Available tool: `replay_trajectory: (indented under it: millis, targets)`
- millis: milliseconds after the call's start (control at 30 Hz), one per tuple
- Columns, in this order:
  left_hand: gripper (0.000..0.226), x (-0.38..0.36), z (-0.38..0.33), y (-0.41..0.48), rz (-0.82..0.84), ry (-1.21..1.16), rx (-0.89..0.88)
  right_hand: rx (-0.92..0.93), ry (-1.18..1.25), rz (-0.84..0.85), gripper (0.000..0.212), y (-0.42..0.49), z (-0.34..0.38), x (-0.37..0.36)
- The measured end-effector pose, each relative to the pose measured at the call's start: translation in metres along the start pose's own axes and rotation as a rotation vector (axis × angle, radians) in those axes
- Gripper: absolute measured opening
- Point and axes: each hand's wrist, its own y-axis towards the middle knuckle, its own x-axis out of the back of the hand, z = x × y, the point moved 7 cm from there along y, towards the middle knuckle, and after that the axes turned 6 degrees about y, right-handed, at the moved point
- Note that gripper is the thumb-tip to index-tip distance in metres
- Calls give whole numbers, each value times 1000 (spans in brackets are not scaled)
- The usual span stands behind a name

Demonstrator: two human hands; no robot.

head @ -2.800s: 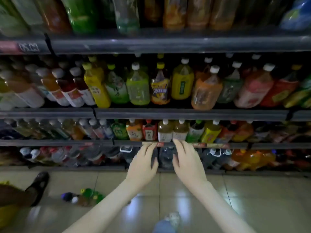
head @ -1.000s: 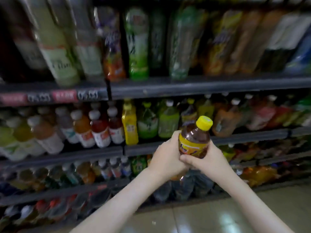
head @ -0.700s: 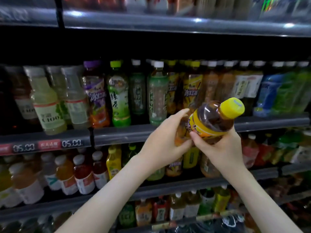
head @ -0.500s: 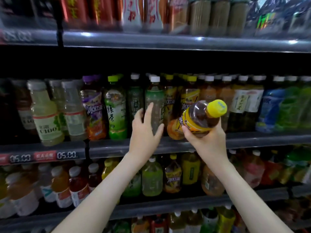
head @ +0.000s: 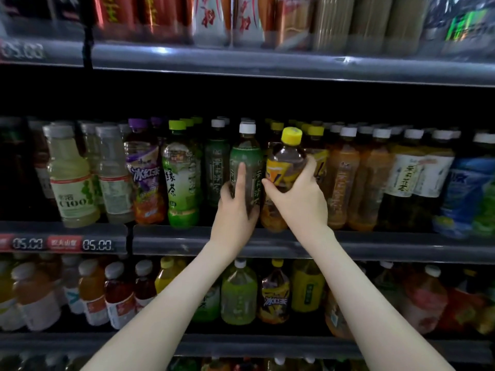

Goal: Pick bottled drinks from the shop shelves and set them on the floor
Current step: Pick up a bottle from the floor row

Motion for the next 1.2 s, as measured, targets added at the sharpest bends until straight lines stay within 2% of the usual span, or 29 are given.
replay_trajectory:
  millis: [200, 400, 500, 667, 767, 867, 933, 1067, 1200]
  targets:
    - [103, 1, 0, -2, -43, 17, -34, -2, -191, 66, 93, 2, -1, -21]
    - [93, -2, 5, -12, 11, 53, -45, -43, -188, 121, 94, -32, -12, -35]
    - [76, -2, 11, -39, 44, 94, -68, 7, -217, 91, 88, -61, -9, -36]
    - [39, 13, 42, -119, -16, 59, -212, 119, -186, 48, 65, -147, 10, -59]
    - [29, 23, 103, -193, 52, 17, -136, 130, -97, 256, 51, -231, 18, -109]
    - [26, 35, 193, -289, 227, 65, 77, 7, -59, 566, 45, -332, 15, -178]
    - [19, 45, 255, -363, 386, 152, 259, -61, -66, 787, 44, -407, 14, -225]
    - [20, 51, 365, -527, 843, 272, 663, -277, -97, 1195, 46, -569, -5, -304]
    - [31, 35, 434, -661, 1067, 344, 896, -236, -240, 1567, 52, -722, -41, -362]
